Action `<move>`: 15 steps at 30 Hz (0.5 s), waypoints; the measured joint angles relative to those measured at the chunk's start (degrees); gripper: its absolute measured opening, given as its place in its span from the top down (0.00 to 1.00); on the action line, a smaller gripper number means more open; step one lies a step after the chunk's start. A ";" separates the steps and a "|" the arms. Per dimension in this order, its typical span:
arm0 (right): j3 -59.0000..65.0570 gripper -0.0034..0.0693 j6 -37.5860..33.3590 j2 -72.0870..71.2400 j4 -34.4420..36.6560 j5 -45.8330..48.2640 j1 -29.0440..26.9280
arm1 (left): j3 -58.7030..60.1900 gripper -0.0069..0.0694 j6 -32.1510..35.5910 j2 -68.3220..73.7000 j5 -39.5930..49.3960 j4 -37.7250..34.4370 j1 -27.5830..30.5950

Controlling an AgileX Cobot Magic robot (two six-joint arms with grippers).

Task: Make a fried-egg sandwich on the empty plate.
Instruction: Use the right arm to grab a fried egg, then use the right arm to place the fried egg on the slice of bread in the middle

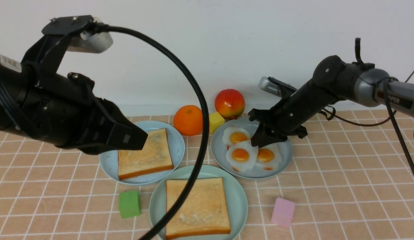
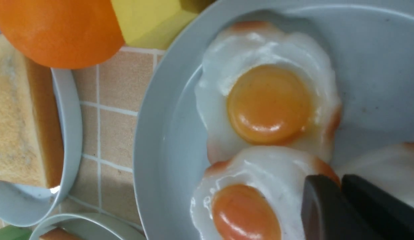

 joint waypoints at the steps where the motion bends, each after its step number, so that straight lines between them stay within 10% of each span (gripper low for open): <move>1: 0.00 0.88 0.10 0.00 -0.05 0.05 0.00 | 0.00 0.93 0.00 0.00 0.36 0.00 0.00; 15: 0.00 0.88 0.15 -8.12 -1.53 1.45 0.00 | 0.00 0.92 -2.40 -3.94 8.86 1.26 0.00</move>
